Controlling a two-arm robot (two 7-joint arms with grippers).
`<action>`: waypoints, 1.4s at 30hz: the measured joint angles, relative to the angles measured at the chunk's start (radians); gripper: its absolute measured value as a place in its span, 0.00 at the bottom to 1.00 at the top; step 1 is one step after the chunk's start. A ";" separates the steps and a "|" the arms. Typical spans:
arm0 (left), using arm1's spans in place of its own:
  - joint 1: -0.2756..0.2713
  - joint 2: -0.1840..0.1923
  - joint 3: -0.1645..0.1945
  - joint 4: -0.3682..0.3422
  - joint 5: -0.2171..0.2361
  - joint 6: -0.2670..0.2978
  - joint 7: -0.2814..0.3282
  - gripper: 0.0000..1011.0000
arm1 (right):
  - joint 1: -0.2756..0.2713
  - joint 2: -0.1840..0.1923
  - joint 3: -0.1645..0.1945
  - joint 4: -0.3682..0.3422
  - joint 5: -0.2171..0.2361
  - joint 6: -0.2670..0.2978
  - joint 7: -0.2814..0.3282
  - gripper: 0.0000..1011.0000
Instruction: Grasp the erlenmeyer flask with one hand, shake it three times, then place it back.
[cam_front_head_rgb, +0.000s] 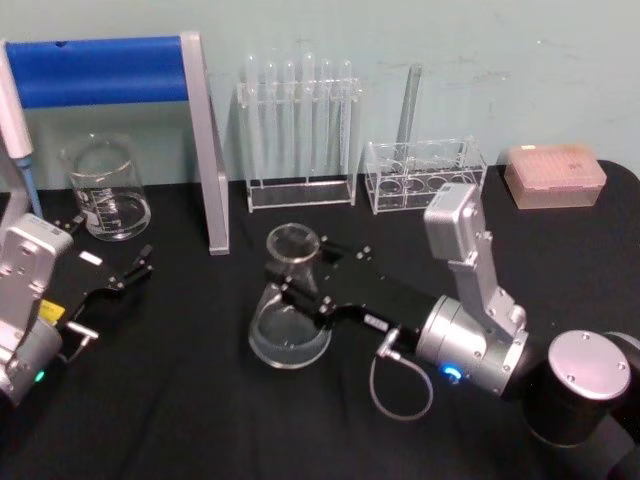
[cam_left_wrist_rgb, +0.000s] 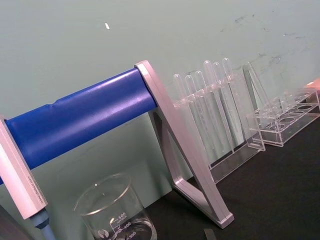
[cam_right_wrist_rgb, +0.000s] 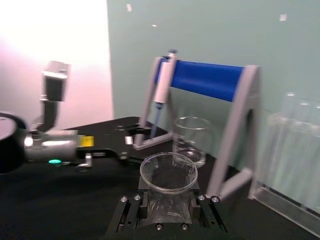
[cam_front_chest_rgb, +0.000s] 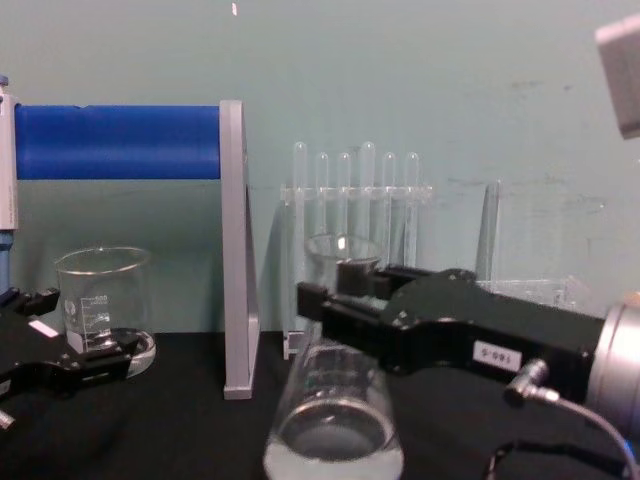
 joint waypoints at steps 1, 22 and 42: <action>0.000 0.000 0.000 0.000 0.000 0.000 0.000 0.99 | 0.001 -0.001 0.009 0.005 -0.002 -0.003 -0.011 0.44; 0.000 0.000 0.000 0.000 0.000 0.000 0.000 0.99 | 0.013 -0.012 0.203 0.099 -0.032 -0.013 -0.157 0.44; 0.000 0.000 0.000 0.000 0.000 0.000 0.000 0.99 | -0.001 -0.031 0.261 0.100 -0.055 -0.006 -0.158 0.44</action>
